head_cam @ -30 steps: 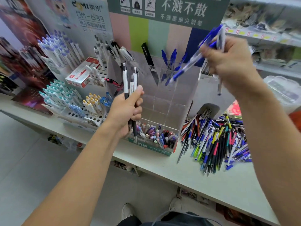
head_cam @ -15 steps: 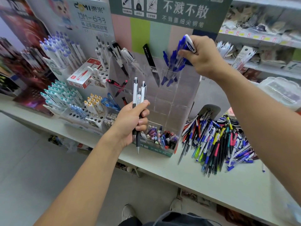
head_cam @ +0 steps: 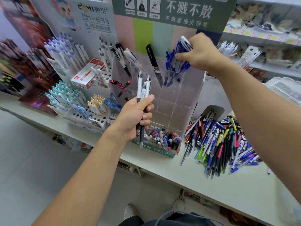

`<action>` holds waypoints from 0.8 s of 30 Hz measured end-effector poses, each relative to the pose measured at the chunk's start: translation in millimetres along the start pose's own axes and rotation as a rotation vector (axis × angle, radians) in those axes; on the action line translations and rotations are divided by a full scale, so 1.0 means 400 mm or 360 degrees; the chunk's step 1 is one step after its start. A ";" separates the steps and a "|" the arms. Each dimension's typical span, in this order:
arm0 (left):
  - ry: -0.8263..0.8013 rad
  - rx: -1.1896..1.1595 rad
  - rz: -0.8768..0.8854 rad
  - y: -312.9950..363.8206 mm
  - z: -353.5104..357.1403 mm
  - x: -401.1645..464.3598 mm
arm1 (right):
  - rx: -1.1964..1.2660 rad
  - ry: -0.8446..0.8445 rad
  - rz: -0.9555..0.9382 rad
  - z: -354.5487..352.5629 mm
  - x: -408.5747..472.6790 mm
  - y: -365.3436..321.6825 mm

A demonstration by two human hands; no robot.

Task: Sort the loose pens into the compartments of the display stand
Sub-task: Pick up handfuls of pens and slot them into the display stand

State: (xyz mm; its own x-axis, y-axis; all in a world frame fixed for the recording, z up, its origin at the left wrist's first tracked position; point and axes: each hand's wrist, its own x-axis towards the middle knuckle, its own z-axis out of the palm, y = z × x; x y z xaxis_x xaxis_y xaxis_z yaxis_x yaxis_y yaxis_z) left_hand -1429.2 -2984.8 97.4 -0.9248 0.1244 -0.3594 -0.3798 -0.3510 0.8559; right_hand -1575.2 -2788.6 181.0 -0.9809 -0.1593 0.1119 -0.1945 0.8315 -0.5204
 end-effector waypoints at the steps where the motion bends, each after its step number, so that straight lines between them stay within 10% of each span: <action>1: -0.0015 0.0019 0.0013 0.000 -0.001 -0.002 | -0.0100 -0.0047 -0.0008 0.001 -0.007 -0.002; 9: -0.0179 -0.0187 -0.0012 -0.001 -0.018 -0.015 | -0.0010 0.0630 0.0127 0.047 -0.060 0.050; 17: -0.0310 -0.0049 -0.0086 -0.024 -0.036 -0.032 | 0.0339 0.0277 0.0158 0.079 -0.022 0.012; 22: -0.0205 0.0059 -0.0024 -0.033 -0.054 -0.033 | -0.0035 0.0669 -0.0054 0.094 -0.115 -0.046; 24: -0.0190 0.0171 0.0026 -0.028 -0.060 -0.037 | 0.0403 0.0302 0.0032 0.124 -0.176 -0.074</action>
State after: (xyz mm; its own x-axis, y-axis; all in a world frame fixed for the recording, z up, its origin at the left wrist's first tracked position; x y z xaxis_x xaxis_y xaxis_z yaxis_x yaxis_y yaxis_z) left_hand -1410.7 -3005.0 84.2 -0.9241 0.2314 -0.3040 -0.3589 -0.2532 0.8984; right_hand -1500.7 -2828.5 146.6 -0.9697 -0.0227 0.2431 -0.1950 0.6708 -0.7155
